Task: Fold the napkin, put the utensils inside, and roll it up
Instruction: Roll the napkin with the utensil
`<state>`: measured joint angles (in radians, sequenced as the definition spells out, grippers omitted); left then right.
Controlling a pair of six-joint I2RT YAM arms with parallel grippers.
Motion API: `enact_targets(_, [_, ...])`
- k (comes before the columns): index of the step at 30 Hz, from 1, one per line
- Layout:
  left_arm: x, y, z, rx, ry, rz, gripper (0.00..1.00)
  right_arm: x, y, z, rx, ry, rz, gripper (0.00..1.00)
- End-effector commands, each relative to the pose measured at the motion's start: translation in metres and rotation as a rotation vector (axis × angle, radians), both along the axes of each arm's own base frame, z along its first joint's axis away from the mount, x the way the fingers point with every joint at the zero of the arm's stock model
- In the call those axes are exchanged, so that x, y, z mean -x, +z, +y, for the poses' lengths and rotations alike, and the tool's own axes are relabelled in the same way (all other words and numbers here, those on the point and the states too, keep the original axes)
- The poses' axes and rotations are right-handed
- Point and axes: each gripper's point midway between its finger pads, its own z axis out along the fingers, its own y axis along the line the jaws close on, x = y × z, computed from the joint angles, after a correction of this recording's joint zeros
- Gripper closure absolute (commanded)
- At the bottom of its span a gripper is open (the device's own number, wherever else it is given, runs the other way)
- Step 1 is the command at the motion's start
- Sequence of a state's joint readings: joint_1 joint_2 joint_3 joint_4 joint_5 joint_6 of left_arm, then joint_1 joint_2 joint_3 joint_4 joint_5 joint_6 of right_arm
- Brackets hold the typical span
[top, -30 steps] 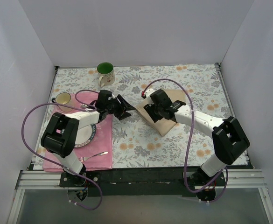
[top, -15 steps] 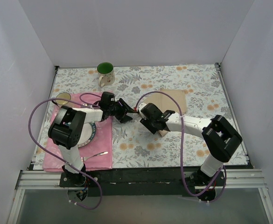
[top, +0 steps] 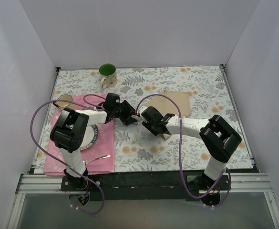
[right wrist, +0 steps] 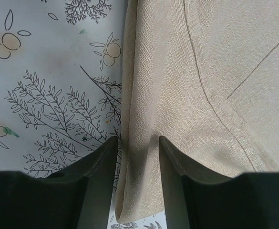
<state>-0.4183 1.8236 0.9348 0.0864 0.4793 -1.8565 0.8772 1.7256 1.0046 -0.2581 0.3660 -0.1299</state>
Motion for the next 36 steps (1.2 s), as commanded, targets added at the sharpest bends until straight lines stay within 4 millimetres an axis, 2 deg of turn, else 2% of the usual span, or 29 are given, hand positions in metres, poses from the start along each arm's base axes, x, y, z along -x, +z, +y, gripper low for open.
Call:
enact_targets(1, [-0.002, 0.006, 0.0, 0.007, 0.017, -0.001, 0.54, -0.01, 0.001, 0.001, 0.012, -0.024, -0.065, 0.55])
enact_targets(4, [-0.002, 0.007, 0.001, 0.003, 0.022, -0.007, 0.54, -0.013, -0.001, -0.002, 0.033, -0.023, -0.08, 0.75])
enact_targets(8, [-0.001, 0.005, 0.003, -0.008, 0.01, -0.028, 0.52, -0.012, 0.0, 0.005, 0.021, 0.001, -0.051, 0.91])
enact_targets(12, [0.002, 0.007, 0.002, -0.008, -0.023, -0.074, 0.47, -0.009, 0.006, 0.014, -0.015, 0.027, -0.018, 0.99])
enact_targets(19, [0.011, 0.006, 0.001, 0.016, -0.062, -0.095, 0.46, -0.008, 0.01, 0.02, -0.141, 0.04, 0.102, 0.99])
enact_targets(23, [0.019, 0.005, -0.005, 0.036, -0.088, -0.088, 0.46, -0.006, 0.011, 0.024, -0.238, 0.054, 0.197, 0.99])
enact_targets(27, [0.029, 0.01, -0.016, 0.067, -0.129, -0.115, 0.47, -0.011, 0.014, 0.018, -0.33, 0.045, 0.26, 0.99])
enact_targets(31, [0.044, 0.012, -0.03, 0.076, -0.181, -0.127, 0.52, -0.015, 0.016, 0.016, -0.411, 0.04, 0.319, 0.99])
enact_targets(33, [0.055, 0.006, -0.039, 0.07, -0.211, -0.116, 0.58, -0.016, 0.014, 0.013, -0.447, 0.028, 0.348, 0.99])
enact_targets(36, [0.064, -0.001, -0.048, 0.05, -0.237, -0.111, 0.6, -0.018, 0.014, 0.011, -0.496, 0.021, 0.388, 0.99])
